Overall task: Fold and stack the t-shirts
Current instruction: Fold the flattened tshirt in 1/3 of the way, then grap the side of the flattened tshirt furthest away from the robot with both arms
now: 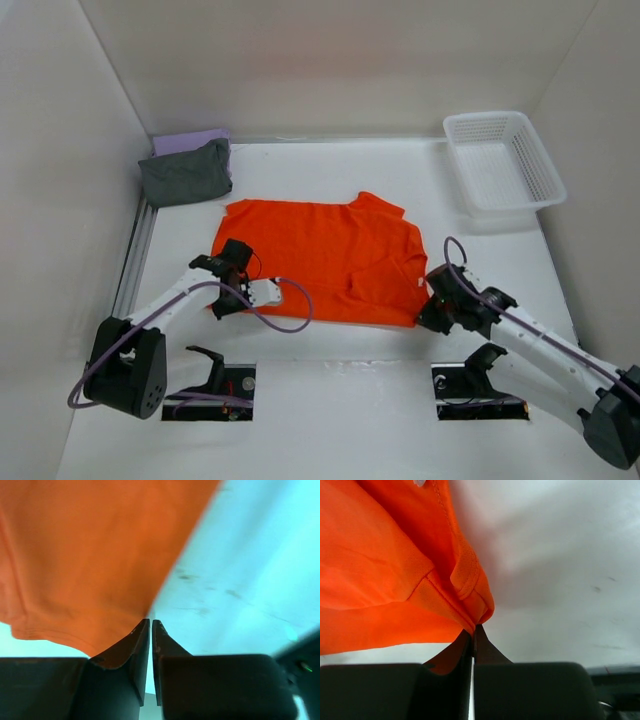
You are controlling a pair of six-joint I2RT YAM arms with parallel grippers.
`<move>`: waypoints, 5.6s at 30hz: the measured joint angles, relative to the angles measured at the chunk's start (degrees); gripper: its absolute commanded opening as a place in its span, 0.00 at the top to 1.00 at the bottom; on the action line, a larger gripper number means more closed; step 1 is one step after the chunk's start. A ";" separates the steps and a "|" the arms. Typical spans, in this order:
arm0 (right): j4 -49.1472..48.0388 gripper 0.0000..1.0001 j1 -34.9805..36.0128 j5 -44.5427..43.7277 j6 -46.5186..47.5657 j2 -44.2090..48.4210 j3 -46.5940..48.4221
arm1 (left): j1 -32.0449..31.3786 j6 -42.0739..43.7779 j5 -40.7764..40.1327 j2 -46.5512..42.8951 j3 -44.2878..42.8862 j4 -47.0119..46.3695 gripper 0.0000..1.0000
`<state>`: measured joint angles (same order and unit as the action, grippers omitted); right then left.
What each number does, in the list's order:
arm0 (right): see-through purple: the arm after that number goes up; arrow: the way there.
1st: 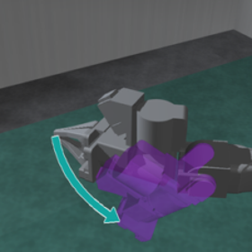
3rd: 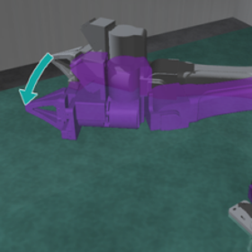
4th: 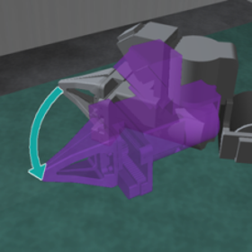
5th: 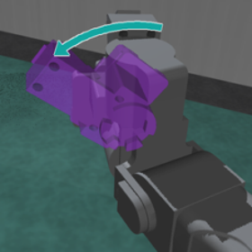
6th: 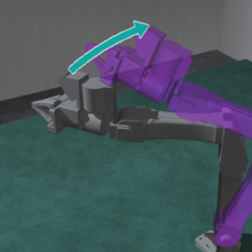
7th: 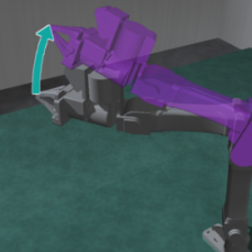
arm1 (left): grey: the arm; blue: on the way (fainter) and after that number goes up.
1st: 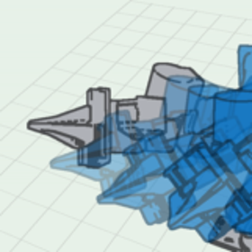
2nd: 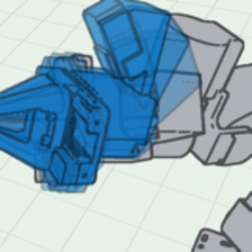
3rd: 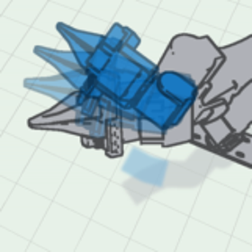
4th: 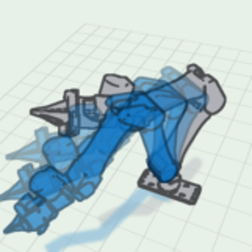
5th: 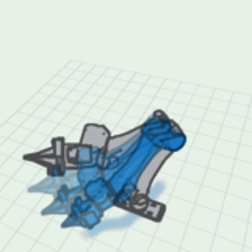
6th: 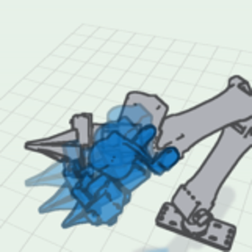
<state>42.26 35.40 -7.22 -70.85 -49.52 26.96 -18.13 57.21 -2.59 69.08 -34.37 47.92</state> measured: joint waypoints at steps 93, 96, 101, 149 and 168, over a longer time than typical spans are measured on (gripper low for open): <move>14.10 0.38 -24.26 7.54 52.85 -80.28 85.44 | 17.73 -33.70 15.74 59.14 -67.98 -5.40 0.88; 14.10 0.38 -24.30 7.72 53.37 -79.95 85.44 | 17.73 -33.40 15.76 58.99 -67.76 -5.62 0.88; 14.12 0.38 -24.46 7.74 53.75 -79.93 85.44 | 17.73 -33.09 15.74 58.93 -67.65 -5.66 0.88; 12.94 0.30 -22.05 7.17 51.23 -80.56 88.39 | 17.38 -30.69 14.03 56.22 -62.86 -9.16 0.88; 17.27 0.36 -13.90 3.93 40.41 -96.72 111.34 | 17.38 -30.49 14.16 55.95 -62.34 -9.68 0.88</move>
<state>59.53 21.50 -3.29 -30.44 -146.23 138.30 -0.75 26.72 11.57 125.03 -96.71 38.24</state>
